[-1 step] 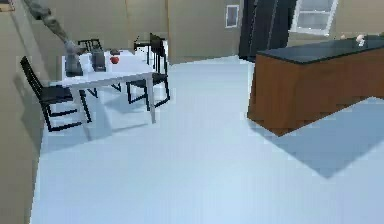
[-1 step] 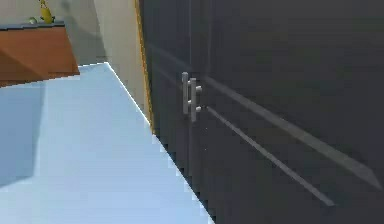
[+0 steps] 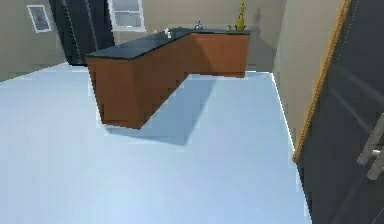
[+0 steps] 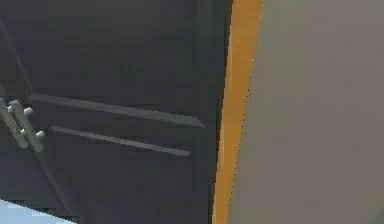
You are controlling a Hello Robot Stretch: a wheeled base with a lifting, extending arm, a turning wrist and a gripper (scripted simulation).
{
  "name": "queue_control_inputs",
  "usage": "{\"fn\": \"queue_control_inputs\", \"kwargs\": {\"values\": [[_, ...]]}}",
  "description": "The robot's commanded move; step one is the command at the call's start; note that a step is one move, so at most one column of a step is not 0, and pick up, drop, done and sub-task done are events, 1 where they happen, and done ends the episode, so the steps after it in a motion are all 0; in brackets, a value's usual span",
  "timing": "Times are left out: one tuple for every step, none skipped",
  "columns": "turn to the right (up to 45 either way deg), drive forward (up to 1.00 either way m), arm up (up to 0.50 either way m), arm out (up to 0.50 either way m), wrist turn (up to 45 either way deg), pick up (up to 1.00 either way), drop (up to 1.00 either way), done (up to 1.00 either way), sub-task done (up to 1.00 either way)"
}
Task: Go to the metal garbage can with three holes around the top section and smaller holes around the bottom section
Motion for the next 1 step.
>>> {"fn": "queue_control_inputs", "kwargs": {"values": [[15.0,0.00,0.00,0.00,0.0,0.00,0.00,0.00,0.00]]}}
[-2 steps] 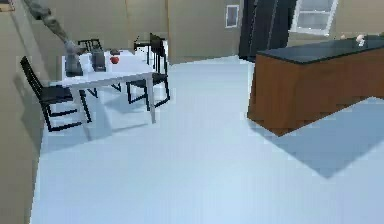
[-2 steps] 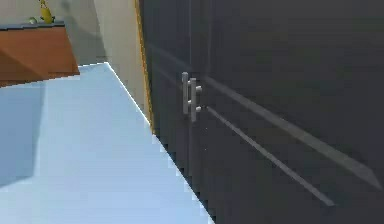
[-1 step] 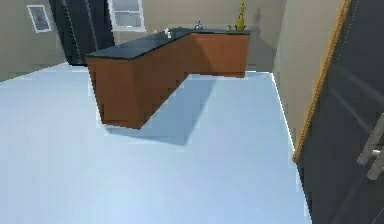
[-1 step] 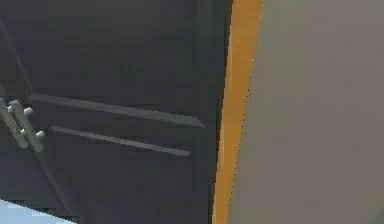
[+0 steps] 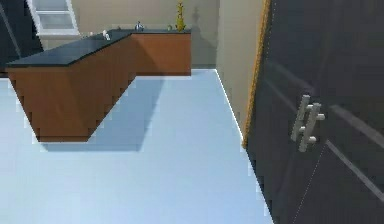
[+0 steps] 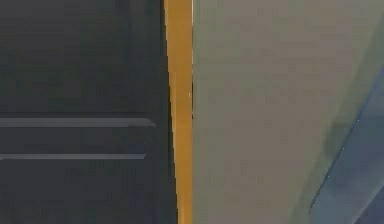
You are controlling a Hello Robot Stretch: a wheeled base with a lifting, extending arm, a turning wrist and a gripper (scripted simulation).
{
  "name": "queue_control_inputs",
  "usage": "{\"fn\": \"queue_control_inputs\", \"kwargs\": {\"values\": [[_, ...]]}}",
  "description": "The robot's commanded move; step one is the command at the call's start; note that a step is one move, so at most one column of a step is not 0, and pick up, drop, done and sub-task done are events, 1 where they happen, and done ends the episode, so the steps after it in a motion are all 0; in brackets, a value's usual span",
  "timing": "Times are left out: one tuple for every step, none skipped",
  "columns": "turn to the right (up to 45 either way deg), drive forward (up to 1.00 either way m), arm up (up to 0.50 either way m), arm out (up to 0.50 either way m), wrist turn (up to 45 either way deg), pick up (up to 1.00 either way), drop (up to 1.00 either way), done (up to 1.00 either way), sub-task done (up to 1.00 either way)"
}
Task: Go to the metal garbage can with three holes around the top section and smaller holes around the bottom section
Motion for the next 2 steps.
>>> {"fn": "queue_control_inputs", "kwargs": {"values": [[0.0,0.10,0.00,0.00,0.0,0.00,0.00,0.00,0.00],[-45.0,0.00,0.00,0.00,0.0,0.00,0.00,0.00,0.00]]}}
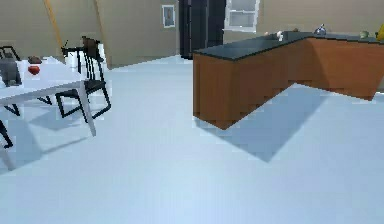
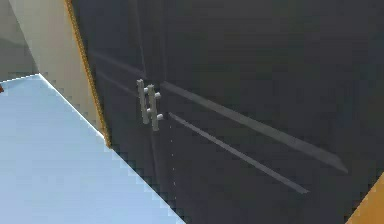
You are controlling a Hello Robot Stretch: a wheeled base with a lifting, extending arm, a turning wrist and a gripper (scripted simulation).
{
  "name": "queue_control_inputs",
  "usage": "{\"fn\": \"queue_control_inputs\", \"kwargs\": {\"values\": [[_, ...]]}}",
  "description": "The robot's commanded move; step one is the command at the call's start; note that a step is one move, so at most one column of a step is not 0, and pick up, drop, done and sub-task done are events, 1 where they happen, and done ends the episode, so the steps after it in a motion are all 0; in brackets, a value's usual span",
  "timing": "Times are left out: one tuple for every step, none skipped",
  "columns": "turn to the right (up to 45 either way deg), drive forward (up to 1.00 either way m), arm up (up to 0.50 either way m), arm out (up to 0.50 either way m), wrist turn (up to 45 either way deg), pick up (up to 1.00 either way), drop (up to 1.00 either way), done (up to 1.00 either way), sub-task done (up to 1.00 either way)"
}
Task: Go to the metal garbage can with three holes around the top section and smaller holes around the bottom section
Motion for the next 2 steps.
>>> {"fn": "queue_control_inputs", "kwargs": {"values": [[-15.0,0.00,0.00,0.00,0.0,0.00,0.00,0.00,0.00],[0.0,1.00,0.00,0.00,0.0,0.00,0.00,0.00,0.00]]}}
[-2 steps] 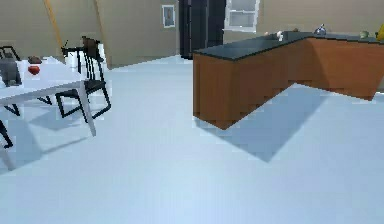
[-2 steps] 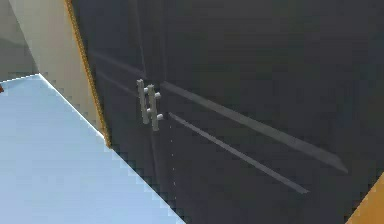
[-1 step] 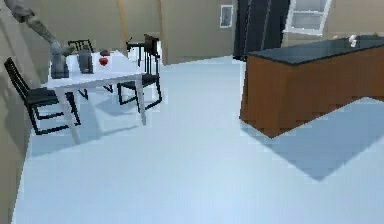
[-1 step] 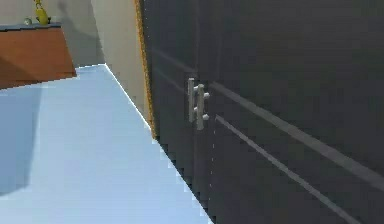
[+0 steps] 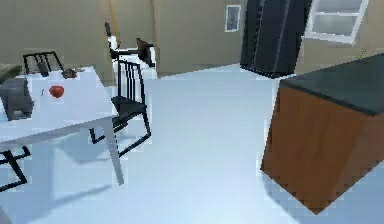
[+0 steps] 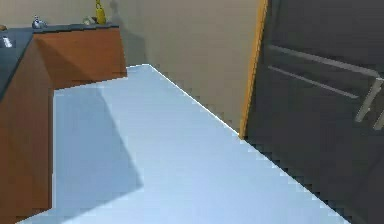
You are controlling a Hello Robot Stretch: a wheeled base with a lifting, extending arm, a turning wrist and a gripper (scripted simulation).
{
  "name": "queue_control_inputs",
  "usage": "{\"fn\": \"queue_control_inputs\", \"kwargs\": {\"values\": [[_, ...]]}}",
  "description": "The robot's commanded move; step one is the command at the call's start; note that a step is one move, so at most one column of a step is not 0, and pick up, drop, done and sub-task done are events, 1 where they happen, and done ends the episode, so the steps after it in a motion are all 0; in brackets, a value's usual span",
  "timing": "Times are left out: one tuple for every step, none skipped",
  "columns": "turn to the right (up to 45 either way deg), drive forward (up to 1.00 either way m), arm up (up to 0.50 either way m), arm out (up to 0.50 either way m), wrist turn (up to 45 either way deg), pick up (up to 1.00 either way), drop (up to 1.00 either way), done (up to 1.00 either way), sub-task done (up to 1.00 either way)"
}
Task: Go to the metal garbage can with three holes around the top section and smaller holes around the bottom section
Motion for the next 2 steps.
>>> {"fn": "queue_control_inputs", "kwargs": {"values": [[0.0,1.00,0.00,0.00,0.0,0.00,0.00,0.00,0.00],[0.0,0.95,0.00,0.00,0.0,0.00,0.00,0.00,0.00]]}}
